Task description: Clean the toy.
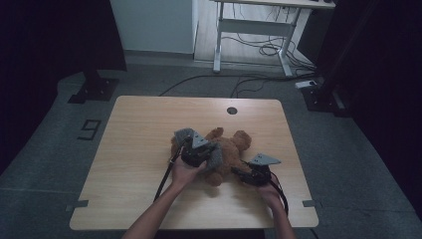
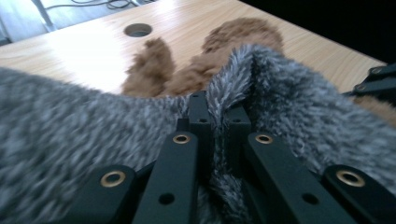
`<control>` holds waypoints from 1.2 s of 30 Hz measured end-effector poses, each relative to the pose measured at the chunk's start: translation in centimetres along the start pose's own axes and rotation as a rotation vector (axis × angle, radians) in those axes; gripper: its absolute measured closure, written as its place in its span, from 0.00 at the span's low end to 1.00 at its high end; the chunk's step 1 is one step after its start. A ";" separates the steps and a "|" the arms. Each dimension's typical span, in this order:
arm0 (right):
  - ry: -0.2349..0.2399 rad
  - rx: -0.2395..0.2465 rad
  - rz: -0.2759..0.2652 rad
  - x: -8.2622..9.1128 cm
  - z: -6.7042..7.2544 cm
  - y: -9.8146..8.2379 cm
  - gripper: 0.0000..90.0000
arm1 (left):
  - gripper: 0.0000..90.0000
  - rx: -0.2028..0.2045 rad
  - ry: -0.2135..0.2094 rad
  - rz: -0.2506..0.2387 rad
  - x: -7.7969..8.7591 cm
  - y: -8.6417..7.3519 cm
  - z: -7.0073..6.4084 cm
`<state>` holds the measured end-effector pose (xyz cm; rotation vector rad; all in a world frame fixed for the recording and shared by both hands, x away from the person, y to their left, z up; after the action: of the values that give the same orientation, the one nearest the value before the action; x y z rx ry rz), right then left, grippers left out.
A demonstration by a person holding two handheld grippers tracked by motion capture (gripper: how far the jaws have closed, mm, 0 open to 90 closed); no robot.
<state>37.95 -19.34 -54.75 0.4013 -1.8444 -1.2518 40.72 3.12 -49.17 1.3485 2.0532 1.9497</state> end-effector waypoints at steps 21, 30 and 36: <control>0.002 0.001 0.008 -0.2 0.1 -0.1 0.62 | 0.95 0.093 0.116 -0.127 8.1 -2.2 6.6; 0.004 -0.006 0.004 -0.2 0.1 -0.1 0.62 | 0.94 0.158 0.178 -0.063 7.7 -4.0 10.1; 0.009 -0.013 0.003 -0.3 -0.1 -0.2 0.62 | 0.94 0.195 0.207 -0.034 8.4 -5.3 12.4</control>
<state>38.14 -19.31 -55.07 0.3964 -1.8281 -1.2579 39.11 18.70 -51.84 1.1751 2.3973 1.9964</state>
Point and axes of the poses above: each handheld gripper's, and its own axes: x roughly backward along the jaws, y roughly out of its top, z roughly to its left, the point moved 3 cm from there along -x, roughly forward along the jaws, and after that the axes turned 15 degrees about x, right-handed, at the moved point
